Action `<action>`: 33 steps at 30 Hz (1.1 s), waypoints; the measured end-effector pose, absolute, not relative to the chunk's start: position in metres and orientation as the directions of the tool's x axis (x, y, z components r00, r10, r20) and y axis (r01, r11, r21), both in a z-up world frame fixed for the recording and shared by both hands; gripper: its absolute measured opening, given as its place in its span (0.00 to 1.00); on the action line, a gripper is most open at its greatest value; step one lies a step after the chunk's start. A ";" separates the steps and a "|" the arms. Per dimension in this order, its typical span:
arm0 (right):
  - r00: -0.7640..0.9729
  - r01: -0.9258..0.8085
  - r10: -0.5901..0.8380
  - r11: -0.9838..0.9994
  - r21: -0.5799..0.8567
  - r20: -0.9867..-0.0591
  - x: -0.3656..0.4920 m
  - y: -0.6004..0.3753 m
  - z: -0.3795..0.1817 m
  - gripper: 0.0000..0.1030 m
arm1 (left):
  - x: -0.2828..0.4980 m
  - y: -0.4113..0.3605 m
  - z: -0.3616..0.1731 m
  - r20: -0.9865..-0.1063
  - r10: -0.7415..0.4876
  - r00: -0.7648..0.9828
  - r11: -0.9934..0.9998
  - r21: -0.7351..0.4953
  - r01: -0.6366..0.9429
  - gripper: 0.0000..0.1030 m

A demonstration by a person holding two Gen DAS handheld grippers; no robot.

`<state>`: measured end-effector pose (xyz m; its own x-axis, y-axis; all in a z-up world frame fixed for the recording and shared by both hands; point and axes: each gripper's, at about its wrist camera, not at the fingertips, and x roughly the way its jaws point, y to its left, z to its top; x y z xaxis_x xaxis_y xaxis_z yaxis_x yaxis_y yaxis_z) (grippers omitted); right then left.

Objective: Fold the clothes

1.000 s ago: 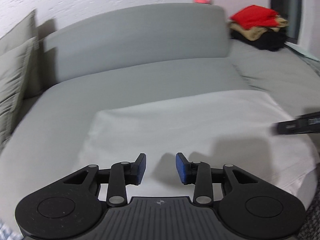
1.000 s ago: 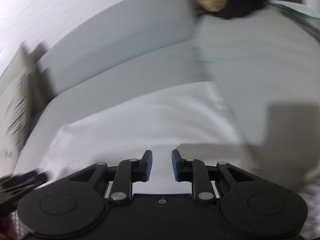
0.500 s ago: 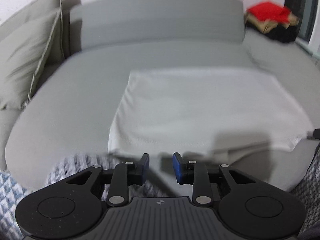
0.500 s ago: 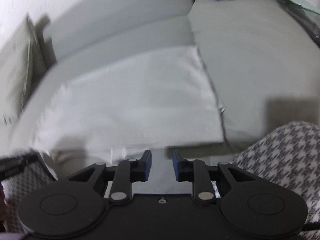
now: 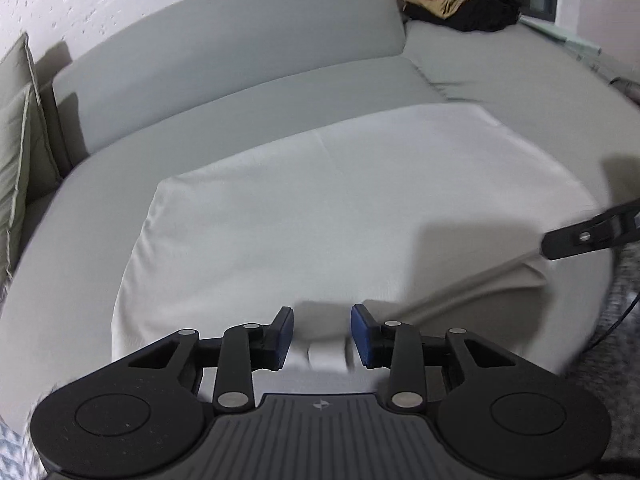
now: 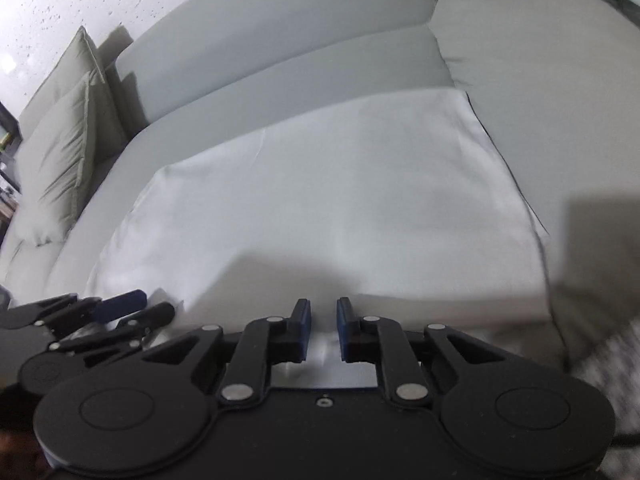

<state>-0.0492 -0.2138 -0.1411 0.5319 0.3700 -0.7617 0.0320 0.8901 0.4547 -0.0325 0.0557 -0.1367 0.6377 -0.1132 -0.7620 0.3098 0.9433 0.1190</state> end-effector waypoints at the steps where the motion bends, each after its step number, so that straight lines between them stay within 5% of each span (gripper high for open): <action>1: 0.534 0.066 0.396 0.861 0.504 -0.747 -0.057 -0.225 -0.138 0.25 | -0.036 0.062 -0.132 -0.756 -0.132 0.641 0.948 0.094 0.305 0.35; 3: 0.575 0.145 0.441 0.774 0.616 -0.689 -0.072 -0.250 -0.138 0.44 | -0.037 0.068 -0.125 -0.737 -0.150 0.659 0.958 0.057 0.282 0.37; 5: 0.611 0.231 0.483 0.649 0.725 -0.627 -0.080 -0.271 -0.147 0.47 | -0.033 0.068 -0.120 -0.722 -0.153 0.675 0.966 0.033 0.255 0.37; 18: 0.753 0.413 0.490 0.167 0.895 -0.439 -0.090 -0.280 -0.221 0.36 | -0.024 0.066 -0.126 -0.733 -0.130 0.667 0.977 0.019 0.212 0.41; 30: 0.862 0.387 0.260 0.217 0.896 -0.435 -0.060 -0.304 -0.230 0.33 | -0.001 0.114 -0.132 -0.752 0.033 0.658 0.999 0.052 0.008 0.40; 33: 0.864 0.422 0.190 0.233 0.876 -0.467 -0.055 -0.309 -0.232 0.28 | 0.010 0.130 -0.146 -0.809 0.148 0.570 0.989 0.131 -0.070 0.29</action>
